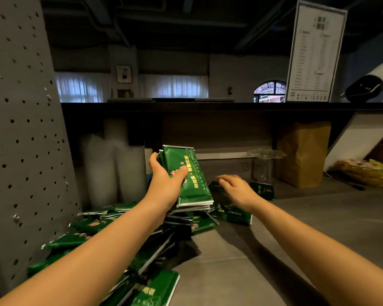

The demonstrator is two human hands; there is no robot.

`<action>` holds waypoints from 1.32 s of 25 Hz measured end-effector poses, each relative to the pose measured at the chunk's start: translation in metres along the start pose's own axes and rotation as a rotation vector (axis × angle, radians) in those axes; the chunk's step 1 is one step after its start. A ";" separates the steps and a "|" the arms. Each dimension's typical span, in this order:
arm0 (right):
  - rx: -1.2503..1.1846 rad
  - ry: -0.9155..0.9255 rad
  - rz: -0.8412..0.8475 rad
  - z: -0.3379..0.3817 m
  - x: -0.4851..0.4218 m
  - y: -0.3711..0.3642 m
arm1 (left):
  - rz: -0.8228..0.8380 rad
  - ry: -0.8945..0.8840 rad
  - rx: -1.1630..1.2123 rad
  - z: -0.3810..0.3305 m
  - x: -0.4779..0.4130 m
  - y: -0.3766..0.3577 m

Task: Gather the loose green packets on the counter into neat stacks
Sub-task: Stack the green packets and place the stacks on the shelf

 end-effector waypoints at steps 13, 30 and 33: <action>0.352 -0.405 0.439 -0.144 -0.052 -0.029 | 0.075 0.006 -0.023 0.001 -0.065 -0.027; 0.196 -0.159 0.525 -0.030 0.064 -0.022 | 0.023 0.065 0.000 0.007 0.039 0.009; 0.202 -0.100 0.601 -0.004 0.082 -0.020 | -0.011 0.034 0.013 0.014 0.056 0.020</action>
Point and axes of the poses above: each hand's wrist, its own x-axis away from the middle knuckle, its own y-axis out of the back of the hand, z = x × y, the point moved 5 cm from there along -x, towards the middle knuckle, and after that the axes turned 15 degrees about y, right-handed, at the moved point
